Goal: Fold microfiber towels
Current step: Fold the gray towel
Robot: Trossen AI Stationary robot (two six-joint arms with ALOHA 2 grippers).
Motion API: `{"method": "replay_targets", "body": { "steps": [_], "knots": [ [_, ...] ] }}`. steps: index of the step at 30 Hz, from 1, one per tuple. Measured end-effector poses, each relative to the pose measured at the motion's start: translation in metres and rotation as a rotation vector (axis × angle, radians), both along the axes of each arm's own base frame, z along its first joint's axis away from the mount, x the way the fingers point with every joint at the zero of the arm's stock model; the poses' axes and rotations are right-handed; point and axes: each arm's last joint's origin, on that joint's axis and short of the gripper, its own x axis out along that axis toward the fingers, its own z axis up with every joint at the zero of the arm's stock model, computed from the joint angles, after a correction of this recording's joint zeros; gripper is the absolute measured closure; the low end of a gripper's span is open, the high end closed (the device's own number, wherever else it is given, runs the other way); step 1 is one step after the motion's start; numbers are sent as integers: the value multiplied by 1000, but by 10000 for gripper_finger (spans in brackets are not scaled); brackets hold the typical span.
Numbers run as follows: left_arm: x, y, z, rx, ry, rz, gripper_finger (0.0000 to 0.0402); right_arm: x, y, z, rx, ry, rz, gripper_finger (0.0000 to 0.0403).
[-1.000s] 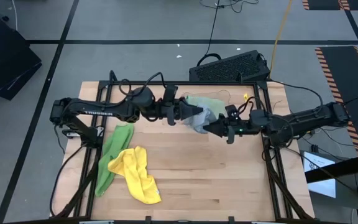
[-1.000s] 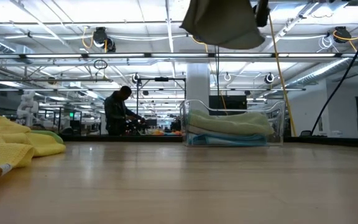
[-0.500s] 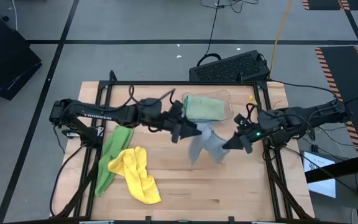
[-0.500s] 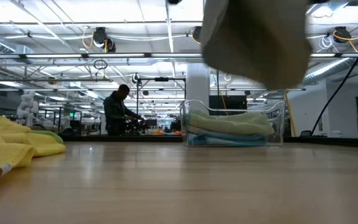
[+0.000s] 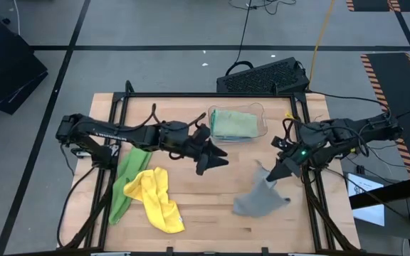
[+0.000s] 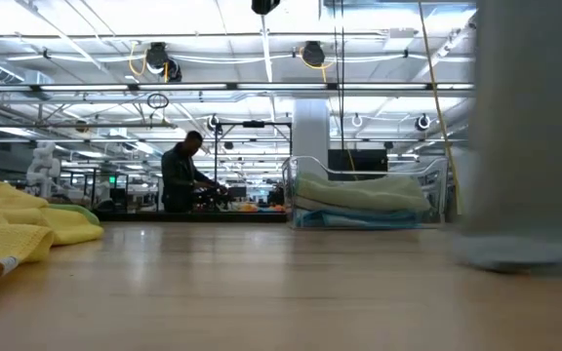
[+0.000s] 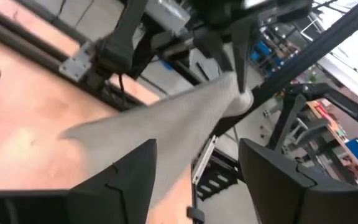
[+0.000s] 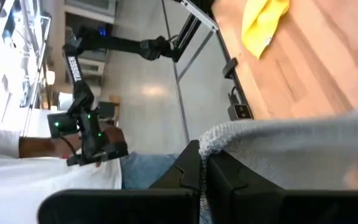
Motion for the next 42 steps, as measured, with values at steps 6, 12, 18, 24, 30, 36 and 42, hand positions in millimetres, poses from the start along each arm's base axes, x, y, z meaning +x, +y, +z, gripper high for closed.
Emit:
{"method": "replay_targets", "body": {
  "steps": [6,12,18,24,30,36,42],
  "knots": [
    [0,-13,7,169,-100,88,172,1,2,-2,41,41,60,403],
    [-1,-22,15,341,-194,144,171,9,8,6,209,144,123,403],
    [4,-15,1,319,-106,113,171,35,14,26,209,148,116,403],
    [8,-23,-4,284,-103,98,171,66,19,31,187,157,97,403],
    [-4,-44,11,265,-173,93,171,82,17,30,158,161,-7,403],
    [-25,-64,15,275,-85,116,171,86,9,37,110,105,-167,403],
    [-54,-74,-1,199,230,149,172,87,1,46,19,29,-338,403]
  ]
}}
